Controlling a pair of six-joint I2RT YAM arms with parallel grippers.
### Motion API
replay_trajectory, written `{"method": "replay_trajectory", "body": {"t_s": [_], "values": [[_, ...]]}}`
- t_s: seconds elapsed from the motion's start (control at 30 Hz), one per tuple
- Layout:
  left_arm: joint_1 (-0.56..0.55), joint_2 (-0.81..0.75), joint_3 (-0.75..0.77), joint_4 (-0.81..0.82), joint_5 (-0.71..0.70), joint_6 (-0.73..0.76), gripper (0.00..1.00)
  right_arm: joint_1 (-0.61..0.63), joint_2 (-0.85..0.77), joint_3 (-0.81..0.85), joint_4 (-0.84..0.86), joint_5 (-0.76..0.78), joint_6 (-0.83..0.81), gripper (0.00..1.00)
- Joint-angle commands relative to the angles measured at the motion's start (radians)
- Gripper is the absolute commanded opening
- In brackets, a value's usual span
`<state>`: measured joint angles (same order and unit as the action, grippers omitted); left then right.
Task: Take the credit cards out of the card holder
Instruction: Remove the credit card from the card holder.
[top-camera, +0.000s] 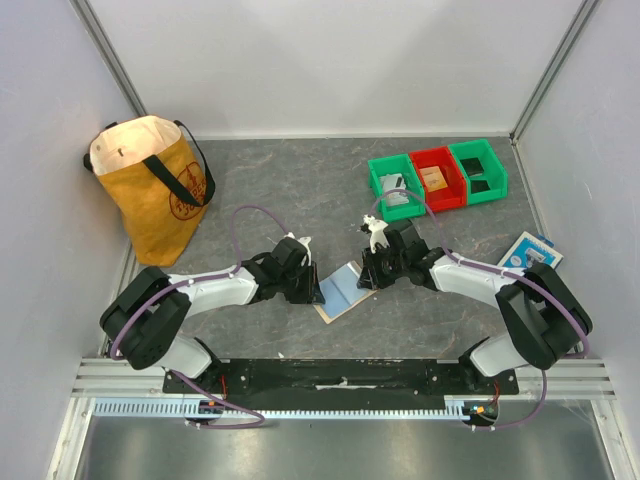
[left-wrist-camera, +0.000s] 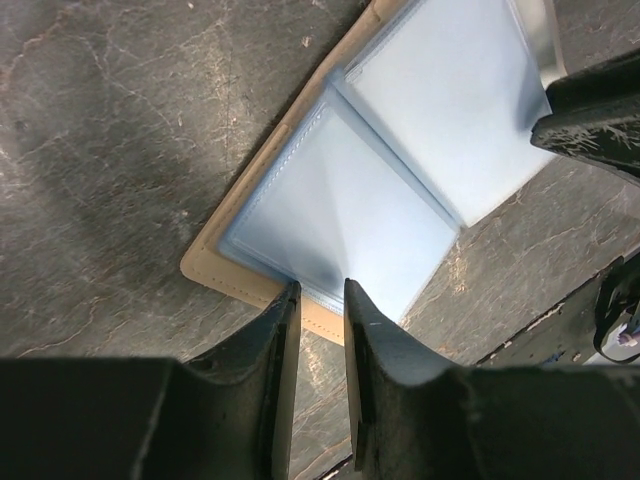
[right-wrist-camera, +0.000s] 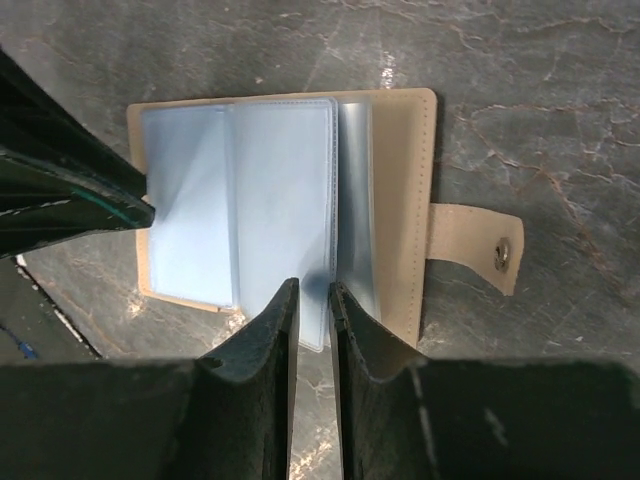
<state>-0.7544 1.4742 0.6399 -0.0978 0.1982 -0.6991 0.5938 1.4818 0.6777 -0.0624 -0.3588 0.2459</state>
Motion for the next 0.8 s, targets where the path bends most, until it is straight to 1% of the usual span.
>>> {"method": "replay_trajectory", "body": {"t_s": [0.0,0.1,0.27,0.4,0.53,0.67,0.77], "values": [[-0.006,-0.029,-0.014,0.009,-0.026,0.015,0.3,0.014,-0.048,0.043,0.006,-0.109,-0.013,0.24],[-0.006,-0.064,-0.026,0.03,-0.025,-0.003,0.3,0.017,-0.061,0.045,0.004,-0.137,-0.017,0.23],[-0.006,-0.158,-0.062,0.05,-0.074,-0.04,0.33,0.038,-0.066,0.054,0.003,-0.219,-0.022,0.23],[-0.006,-0.277,-0.107,0.072,-0.132,-0.095,0.37,0.078,-0.051,0.071,0.003,-0.269,-0.027,0.24],[-0.006,-0.432,-0.17,0.092,-0.23,-0.166,0.4,0.158,-0.019,0.1,0.012,-0.258,-0.022,0.25],[-0.005,-0.58,-0.201,0.069,-0.29,-0.185,0.41,0.225,0.026,0.129,0.029,-0.213,-0.005,0.29],[-0.005,-0.621,-0.198,0.03,-0.296,-0.185,0.41,0.261,0.075,0.158,0.032,-0.203,0.004,0.38]]}}
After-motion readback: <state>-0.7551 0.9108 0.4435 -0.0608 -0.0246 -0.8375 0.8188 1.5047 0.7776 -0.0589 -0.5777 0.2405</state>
